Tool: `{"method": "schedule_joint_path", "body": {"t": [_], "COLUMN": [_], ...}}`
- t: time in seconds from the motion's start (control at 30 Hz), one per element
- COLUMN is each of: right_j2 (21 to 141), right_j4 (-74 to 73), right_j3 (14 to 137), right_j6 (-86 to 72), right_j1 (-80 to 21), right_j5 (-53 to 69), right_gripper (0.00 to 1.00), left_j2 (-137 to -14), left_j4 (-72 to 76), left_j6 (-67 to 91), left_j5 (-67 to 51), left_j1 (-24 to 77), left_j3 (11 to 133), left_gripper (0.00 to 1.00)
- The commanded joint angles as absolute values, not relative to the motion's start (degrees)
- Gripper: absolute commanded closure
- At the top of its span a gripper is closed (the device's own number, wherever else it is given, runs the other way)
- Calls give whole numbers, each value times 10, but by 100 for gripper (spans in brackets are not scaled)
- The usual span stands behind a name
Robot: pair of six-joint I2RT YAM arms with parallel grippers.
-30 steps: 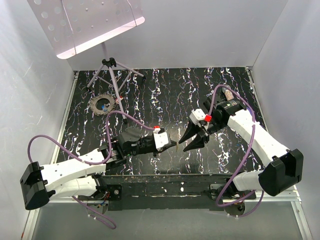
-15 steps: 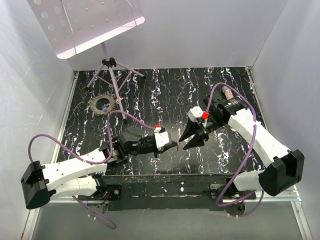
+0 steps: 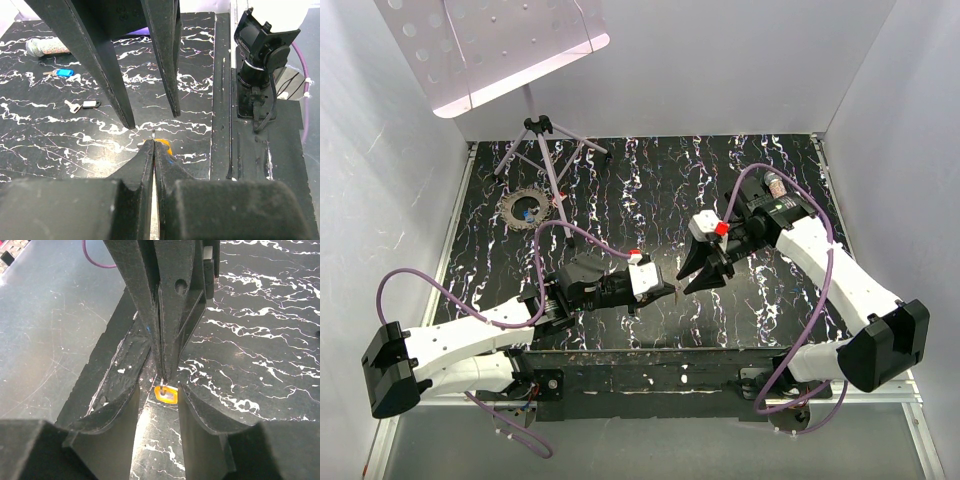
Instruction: Put the keys on the keyring
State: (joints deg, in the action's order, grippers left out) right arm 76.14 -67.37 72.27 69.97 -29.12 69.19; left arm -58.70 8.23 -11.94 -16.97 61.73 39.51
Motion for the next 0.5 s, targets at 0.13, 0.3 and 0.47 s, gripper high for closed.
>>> {"method": "schedule_joint_path", "body": {"t": [0.13,0.3,0.47], "right_j2": [771,773,773], "right_j4": [-660,-661,-662], "right_j3": [722,722,723], "right_j6": [682,682,682], "right_j1": [-318,-321,-322], "right_j5": [682,676,673], "right_gripper": [60,65,69], "left_j2": [-582,-581,-583], "left_j4": [104,104,103], "left_j6": [-110,-108,-110], "left_j5": [-160,-155,-153], "left_j1": [621,621,621], "left_j3": [407,406,406], "left_gripper": [100,100,100]}}
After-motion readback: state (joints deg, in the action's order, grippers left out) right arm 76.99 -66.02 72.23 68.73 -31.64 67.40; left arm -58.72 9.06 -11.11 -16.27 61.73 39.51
